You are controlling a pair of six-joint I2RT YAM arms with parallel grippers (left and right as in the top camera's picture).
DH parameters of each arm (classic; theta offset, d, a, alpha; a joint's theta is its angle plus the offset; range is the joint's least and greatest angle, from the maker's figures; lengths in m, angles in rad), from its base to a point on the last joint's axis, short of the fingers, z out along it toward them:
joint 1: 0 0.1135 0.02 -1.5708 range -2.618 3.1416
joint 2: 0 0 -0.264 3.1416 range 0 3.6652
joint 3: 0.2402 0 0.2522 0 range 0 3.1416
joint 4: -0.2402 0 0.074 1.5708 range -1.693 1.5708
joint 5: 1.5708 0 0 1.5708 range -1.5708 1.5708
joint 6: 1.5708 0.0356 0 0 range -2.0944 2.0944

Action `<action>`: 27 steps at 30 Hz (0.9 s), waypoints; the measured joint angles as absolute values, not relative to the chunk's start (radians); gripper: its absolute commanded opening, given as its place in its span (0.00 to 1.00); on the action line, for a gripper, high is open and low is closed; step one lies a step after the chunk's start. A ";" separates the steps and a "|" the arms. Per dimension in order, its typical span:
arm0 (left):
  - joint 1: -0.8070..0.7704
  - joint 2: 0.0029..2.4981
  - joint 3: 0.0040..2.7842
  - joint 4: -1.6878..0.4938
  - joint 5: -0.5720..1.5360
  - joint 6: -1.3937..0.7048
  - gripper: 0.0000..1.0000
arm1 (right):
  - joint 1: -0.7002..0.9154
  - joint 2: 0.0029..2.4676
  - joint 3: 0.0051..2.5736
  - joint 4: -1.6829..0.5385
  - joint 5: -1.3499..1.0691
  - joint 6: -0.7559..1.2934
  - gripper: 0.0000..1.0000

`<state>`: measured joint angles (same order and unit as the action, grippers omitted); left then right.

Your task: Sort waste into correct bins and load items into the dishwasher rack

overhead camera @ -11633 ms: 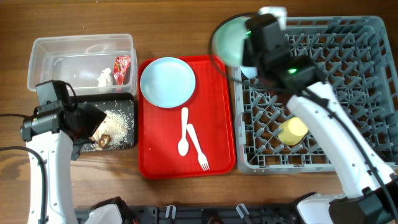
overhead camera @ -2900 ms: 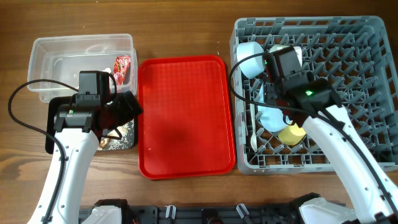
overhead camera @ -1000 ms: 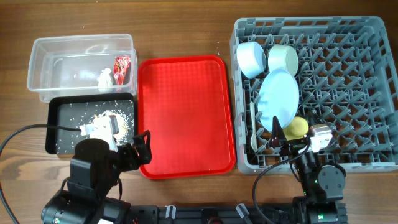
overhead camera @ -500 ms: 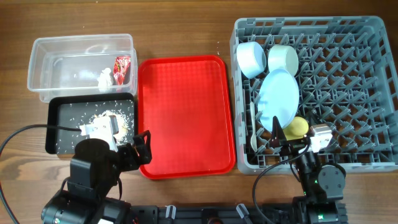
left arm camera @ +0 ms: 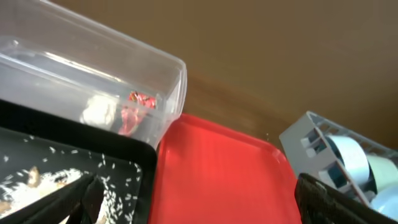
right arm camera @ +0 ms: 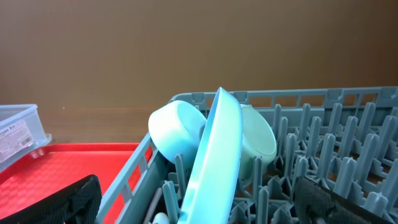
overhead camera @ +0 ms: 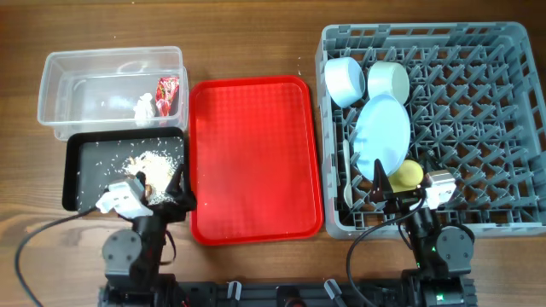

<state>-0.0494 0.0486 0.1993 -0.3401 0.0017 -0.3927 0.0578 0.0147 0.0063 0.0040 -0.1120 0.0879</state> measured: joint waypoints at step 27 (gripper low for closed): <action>-0.049 0.012 0.012 -0.074 0.017 -0.267 1.00 | 0.058 0.014 0.006 0.004 -0.112 0.088 1.00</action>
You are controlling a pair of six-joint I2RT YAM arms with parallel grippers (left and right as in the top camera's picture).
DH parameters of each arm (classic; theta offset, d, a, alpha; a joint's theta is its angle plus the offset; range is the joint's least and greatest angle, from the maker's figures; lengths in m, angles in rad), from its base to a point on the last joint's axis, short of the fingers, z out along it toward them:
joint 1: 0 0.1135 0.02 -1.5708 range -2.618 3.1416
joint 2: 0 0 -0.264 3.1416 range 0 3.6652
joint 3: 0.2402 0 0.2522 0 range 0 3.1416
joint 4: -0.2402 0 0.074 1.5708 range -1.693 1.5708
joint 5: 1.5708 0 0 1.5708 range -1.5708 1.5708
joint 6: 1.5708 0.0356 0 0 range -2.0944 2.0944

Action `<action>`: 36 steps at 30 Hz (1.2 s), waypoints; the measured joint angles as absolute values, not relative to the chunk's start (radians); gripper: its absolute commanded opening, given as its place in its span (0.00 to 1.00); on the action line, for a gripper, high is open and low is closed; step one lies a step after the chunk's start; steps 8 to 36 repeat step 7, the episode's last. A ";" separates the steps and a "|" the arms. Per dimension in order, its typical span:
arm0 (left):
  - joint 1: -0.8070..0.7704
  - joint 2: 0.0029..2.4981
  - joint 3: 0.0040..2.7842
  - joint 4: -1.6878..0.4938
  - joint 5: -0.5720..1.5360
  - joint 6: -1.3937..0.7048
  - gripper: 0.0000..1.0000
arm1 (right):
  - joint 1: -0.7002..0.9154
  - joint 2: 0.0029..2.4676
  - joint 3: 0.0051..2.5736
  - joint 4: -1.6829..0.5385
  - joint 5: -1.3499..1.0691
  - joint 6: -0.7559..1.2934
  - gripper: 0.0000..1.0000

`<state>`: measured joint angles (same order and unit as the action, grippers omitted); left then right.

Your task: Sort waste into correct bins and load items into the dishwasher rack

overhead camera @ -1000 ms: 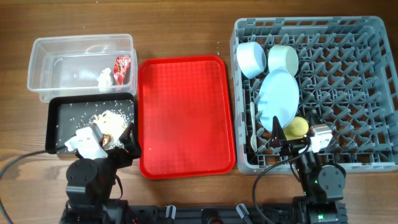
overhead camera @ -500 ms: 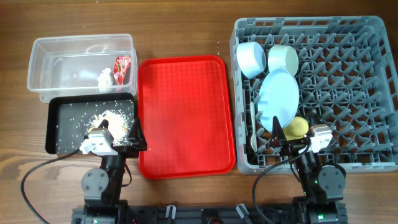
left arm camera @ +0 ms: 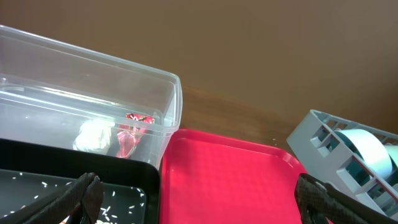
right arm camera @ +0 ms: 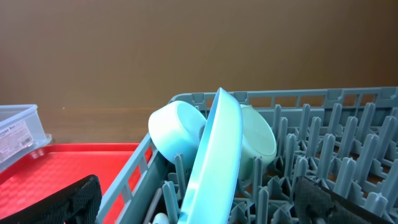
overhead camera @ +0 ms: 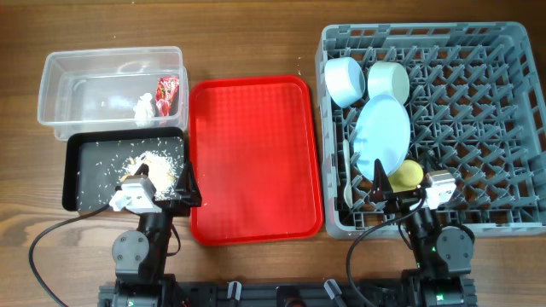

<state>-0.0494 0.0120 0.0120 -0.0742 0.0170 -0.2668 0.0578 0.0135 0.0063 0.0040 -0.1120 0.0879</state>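
Note:
The red tray (overhead camera: 254, 158) in the middle lies bare. A clear bin (overhead camera: 85, 85) at the back left holds a red wrapper (overhead camera: 167, 92) and a white paper wad (overhead camera: 142, 107). In front of it a black tray (overhead camera: 85, 162) carries rice and food scraps (overhead camera: 153, 162). The grey dishwasher rack (overhead camera: 478, 128) holds a blue cup (overhead camera: 344, 79), a pale green cup (overhead camera: 388, 79), an upright blue plate (overhead camera: 382, 132) and a yellow item (overhead camera: 408, 174). My left gripper (overhead camera: 159, 182) is open over the black tray's near right corner, empty (left arm camera: 199, 205). My right gripper (right arm camera: 196, 208) is open and empty at the rack's near edge.
A pale utensil (overhead camera: 346, 183) lies along the rack's left side. The wooden table extends behind the bins and the rack. Black cables trail from both arm bases at the front edge.
My left gripper has shifted slightly to the right and its view has levelled, showing less of the black tray. It stays open and empty. The right arm has not moved.

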 measured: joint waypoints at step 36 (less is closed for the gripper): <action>-0.049 0.012 0.012 -0.074 0.017 -0.267 1.00 | 0.058 0.014 0.006 0.004 -0.112 0.088 1.00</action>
